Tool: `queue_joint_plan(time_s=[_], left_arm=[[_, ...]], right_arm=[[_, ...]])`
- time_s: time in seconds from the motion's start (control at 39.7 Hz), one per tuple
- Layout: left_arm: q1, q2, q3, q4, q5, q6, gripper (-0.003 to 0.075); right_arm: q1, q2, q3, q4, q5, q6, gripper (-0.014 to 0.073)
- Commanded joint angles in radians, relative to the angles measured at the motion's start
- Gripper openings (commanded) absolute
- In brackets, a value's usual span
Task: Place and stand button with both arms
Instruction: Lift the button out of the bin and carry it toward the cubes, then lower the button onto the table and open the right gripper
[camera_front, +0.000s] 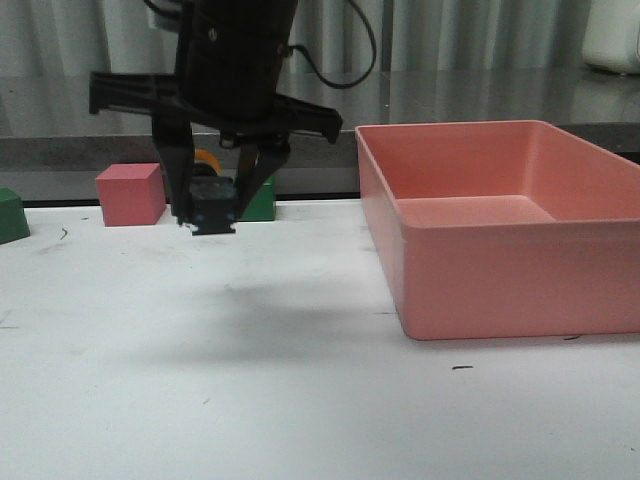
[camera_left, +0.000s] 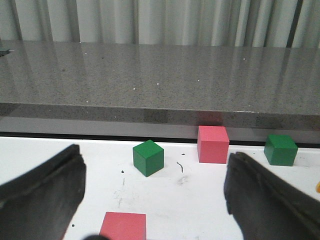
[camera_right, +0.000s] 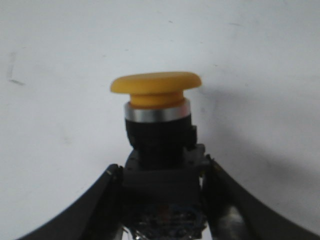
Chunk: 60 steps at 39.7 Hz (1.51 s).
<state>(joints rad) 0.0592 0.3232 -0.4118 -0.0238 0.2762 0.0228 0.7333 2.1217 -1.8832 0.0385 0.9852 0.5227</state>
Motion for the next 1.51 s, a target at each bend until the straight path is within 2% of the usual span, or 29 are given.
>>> queue_joint_plan(time_s=[0.0, 0.33, 0.91, 0.98, 1.08, 1.18, 1.49], left_arm=[[0.0, 0.016, -0.037, -0.001, -0.084, -0.001, 0.0545], [0.0, 0.016, -0.037, -0.001, -0.084, -0.001, 0.0545], [0.0, 0.016, -0.037, -0.001, -0.084, -0.001, 0.0545], [0.0, 0.016, -0.037, -0.001, -0.084, -0.001, 0.0545], [0.0, 0.016, -0.037, -0.001, -0.084, -0.001, 0.0545], [0.0, 0.016, -0.037, -0.001, -0.084, -0.001, 0.0545], [0.0, 0.016, -0.037, -0.001, -0.084, -0.001, 0.0545]], right_arm=[[-0.008, -0.025, -0.039, -0.057, -0.012, 0.095, 0.0308], [-0.018, 0.05, -0.041, -0.056, -0.153, 0.197, 0.0308], [-0.022, 0.111, -0.045, -0.053, -0.128, 0.197, 0.0314], [-0.022, 0.111, -0.045, -0.053, -0.134, 0.197, 0.0367], [-0.022, 0.111, -0.045, -0.053, -0.136, 0.197, 0.0497], [-0.022, 0.111, -0.045, -0.053, -0.134, 0.197, 0.0586], [-0.022, 0.077, -0.171, -0.06, -0.036, 0.196, 0.0612]])
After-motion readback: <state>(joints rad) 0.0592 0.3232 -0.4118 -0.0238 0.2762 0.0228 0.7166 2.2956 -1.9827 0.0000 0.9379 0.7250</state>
